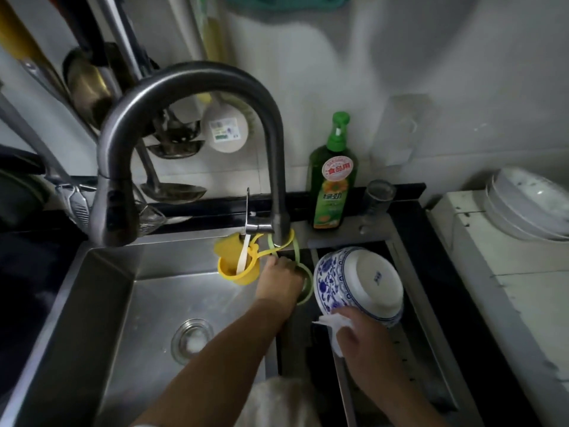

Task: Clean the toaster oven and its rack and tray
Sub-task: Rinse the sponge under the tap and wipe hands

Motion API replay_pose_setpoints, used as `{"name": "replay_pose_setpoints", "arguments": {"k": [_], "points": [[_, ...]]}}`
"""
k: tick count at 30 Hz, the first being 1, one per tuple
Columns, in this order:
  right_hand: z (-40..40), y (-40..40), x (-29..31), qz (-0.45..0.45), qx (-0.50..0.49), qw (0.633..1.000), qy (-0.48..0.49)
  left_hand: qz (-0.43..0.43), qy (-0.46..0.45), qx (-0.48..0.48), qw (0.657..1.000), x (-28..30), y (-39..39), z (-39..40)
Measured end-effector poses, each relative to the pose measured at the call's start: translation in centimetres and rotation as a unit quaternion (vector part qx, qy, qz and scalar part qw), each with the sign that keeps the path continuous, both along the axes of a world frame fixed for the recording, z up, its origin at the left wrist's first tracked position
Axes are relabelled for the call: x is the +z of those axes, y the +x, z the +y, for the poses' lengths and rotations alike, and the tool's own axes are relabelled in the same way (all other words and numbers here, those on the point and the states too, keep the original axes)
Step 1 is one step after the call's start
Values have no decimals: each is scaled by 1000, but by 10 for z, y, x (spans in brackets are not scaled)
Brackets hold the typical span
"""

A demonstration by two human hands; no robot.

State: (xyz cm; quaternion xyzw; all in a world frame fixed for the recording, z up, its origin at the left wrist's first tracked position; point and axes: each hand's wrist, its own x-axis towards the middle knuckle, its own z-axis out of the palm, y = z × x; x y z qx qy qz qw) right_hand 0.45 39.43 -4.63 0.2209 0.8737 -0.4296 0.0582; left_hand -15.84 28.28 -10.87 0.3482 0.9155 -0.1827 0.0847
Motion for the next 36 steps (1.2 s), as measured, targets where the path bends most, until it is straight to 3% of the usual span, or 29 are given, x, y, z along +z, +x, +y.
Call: {"name": "replay_pose_setpoints", "arguments": {"k": [4,7,9,10,11,13,14,15,16,17,18,19,20,22,25,29,32,34,36], "points": [[3,0,-4,22,-2,1000,3,-16,8,34,999,-19,1,10],[-5,-1,-4,30,5,1000,3,-76,6,17,997,-16,3,-2],[-18,-7,0,19,15,1000,-3,-95,104,48,989,7,12,-23],[-27,-11,2,17,20,1000,-13,-146,211,105,961,22,18,-39],[-38,-16,4,13,19,999,-28,-224,332,186,897,40,25,-58],[-67,-30,14,5,15,998,-57,-350,560,333,673,71,36,-110],[-84,-37,18,-4,10,997,-75,-331,597,371,630,70,39,-141],[-103,-45,20,-13,4,995,-98,-304,578,378,656,66,40,-175],[-122,-51,19,-24,3,992,-122,-296,484,367,737,59,44,-207],[-141,-54,14,-34,7,989,-144,-295,298,369,830,45,53,-236],[-160,-55,9,-46,16,985,-167,-272,149,332,891,29,60,-261],[-177,-55,0,-53,34,980,-190,-269,126,350,888,18,67,-282],[-195,-54,-1,-52,44,975,-213,-266,166,380,870,19,76,-300],[-232,-49,2,-40,20,968,-248,-180,333,415,827,31,100,-331],[-300,-40,10,-61,3,934,-353,-122,521,506,676,56,167,-388],[-417,-19,13,-106,4,848,-520,4,576,644,503,59,278,-495],[-493,10,27,-142,83,751,-640,98,568,735,357,51,335,-598],[-529,22,25,-153,103,755,-629,150,526,767,335,48,350,-665],[-553,32,17,-147,93,806,-566,167,495,774,358,49,343,-720]]}}
